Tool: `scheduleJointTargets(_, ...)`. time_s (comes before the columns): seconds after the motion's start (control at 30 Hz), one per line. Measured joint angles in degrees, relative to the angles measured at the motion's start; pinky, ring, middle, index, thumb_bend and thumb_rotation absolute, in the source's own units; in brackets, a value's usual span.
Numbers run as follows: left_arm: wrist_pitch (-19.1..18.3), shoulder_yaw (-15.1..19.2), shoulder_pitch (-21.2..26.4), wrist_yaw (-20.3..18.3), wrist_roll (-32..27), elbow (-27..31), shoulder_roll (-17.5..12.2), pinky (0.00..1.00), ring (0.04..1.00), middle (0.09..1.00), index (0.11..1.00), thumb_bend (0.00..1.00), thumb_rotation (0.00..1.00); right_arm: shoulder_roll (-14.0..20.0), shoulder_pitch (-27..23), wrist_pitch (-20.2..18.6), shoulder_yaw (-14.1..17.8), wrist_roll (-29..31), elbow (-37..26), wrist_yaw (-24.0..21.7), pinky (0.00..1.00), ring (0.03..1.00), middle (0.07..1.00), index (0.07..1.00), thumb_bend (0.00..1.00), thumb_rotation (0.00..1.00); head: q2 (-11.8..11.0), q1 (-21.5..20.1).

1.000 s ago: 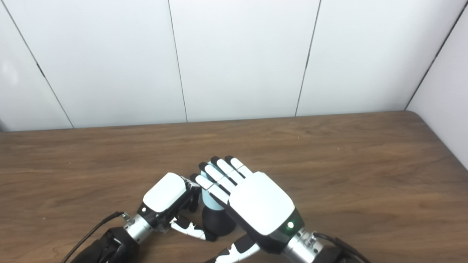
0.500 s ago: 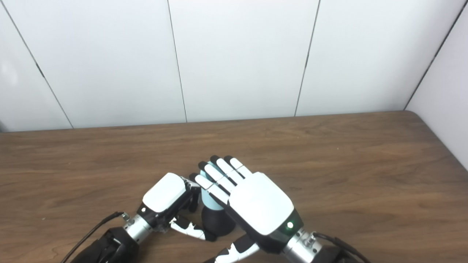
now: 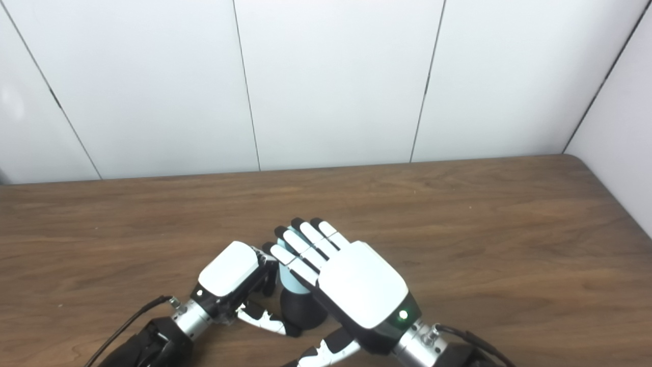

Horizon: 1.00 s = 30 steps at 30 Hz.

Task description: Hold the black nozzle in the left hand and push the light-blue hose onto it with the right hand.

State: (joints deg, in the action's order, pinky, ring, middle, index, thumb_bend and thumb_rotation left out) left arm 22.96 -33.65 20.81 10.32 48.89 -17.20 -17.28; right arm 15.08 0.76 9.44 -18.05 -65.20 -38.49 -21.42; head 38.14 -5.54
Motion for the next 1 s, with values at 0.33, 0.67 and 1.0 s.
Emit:
scheduleJointTargets(0.33, 0.0, 0.0, -0.1, 0.0, 0.0, 0.1, -0.1, 0.3, 0.352, 0.411, 0.518, 0.52, 0.0, 0.3, 0.6, -0.1, -0.9, 0.1, 1.2, 0.9, 0.88, 0.98, 0.99, 0.937, 0.81, 0.95, 0.3, 0.1)
scheduleJointTargets(0.67, 0.0, 0.0, -0.1, -0.1, -0.2, 0.1, -0.1, 0.31, 0.363, 0.42, 0.521, 0.52, 0.0, 0.3, 0.6, -0.1, -1.1, -0.1, 1.2, 0.9, 0.88, 0.98, 0.992, 0.947, 0.81, 0.95, 0.3, 0.1)
scheduleJointTargets(1.0, 0.0, 0.0, -0.1, -0.1, -0.2, 0.1, -0.1, 0.3, 0.356, 0.413, 0.519, 0.52, 0.0, 0.4, 0.5, -0.1, -1.1, 0.0, 1.2, 1.1, 0.88, 0.981, 0.99, 0.94, 0.81, 0.95, 0.1, 0.0)
